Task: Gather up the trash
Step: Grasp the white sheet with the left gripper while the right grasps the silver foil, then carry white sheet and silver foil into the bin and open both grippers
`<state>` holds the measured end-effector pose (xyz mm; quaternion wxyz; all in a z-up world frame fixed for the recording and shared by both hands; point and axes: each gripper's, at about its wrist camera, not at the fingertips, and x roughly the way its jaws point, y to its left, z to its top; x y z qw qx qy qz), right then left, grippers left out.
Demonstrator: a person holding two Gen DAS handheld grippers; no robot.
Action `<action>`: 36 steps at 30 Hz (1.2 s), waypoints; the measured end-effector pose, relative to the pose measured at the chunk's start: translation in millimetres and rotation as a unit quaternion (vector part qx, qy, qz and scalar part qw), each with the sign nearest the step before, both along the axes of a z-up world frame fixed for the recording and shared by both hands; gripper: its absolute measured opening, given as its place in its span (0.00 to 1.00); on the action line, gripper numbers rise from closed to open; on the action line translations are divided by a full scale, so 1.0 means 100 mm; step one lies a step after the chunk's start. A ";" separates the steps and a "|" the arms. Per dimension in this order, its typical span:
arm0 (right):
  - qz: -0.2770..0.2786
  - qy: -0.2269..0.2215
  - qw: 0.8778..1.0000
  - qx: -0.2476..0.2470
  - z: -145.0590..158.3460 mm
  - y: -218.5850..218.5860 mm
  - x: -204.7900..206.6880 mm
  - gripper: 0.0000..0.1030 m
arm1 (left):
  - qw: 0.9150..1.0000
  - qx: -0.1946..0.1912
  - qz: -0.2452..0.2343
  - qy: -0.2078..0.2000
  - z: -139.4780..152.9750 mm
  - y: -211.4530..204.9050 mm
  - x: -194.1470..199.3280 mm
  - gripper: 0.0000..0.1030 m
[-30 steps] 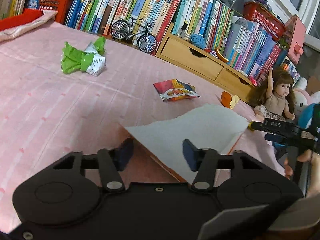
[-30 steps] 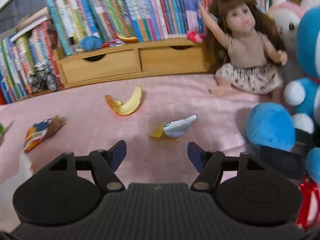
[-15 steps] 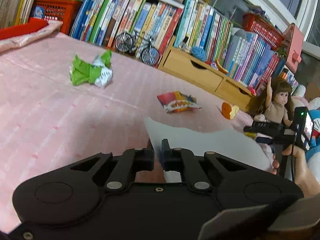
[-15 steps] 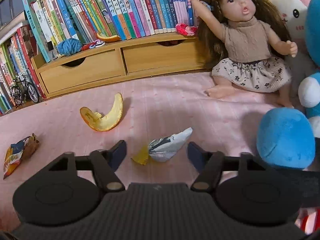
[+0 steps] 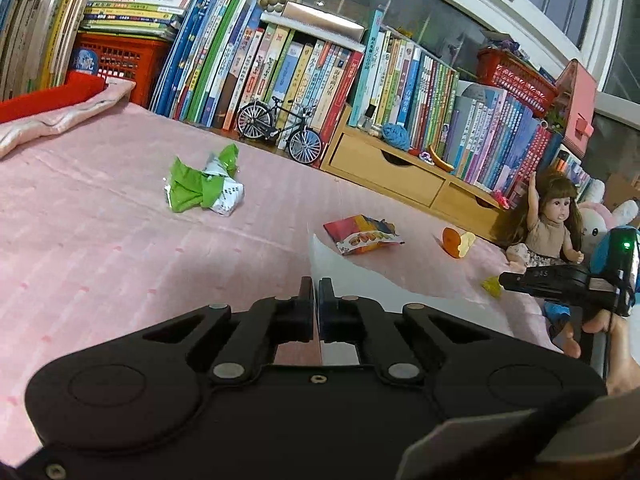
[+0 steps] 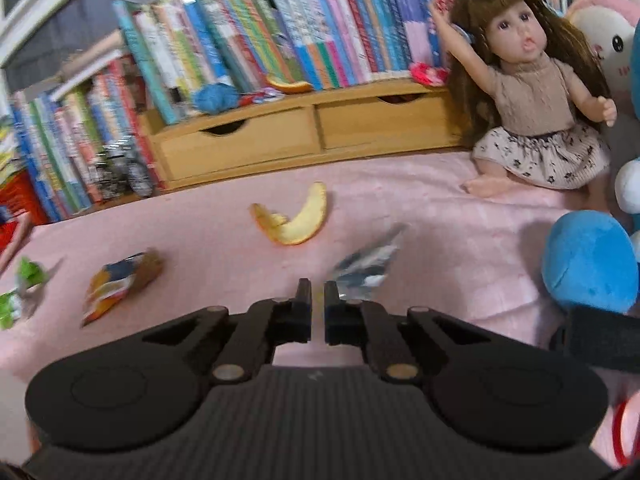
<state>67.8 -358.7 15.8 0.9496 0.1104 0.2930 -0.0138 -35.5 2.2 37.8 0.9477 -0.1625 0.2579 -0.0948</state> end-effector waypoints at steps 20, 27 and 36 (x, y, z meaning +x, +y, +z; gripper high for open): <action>-0.135 0.052 0.989 0.038 -0.21 -0.31 0.55 0.77 | 0.998 0.003 -0.031 0.053 -0.35 -0.26 0.04 0.51; -0.057 0.063 0.996 0.019 -0.17 -0.07 0.50 0.09 | 0.996 0.031 -0.073 0.026 -0.32 -0.43 -0.11 0.04; 0.004 0.043 0.999 0.031 0.00 0.19 0.06 0.05 | 0.998 0.018 -0.062 0.011 -0.11 -0.28 -0.26 0.01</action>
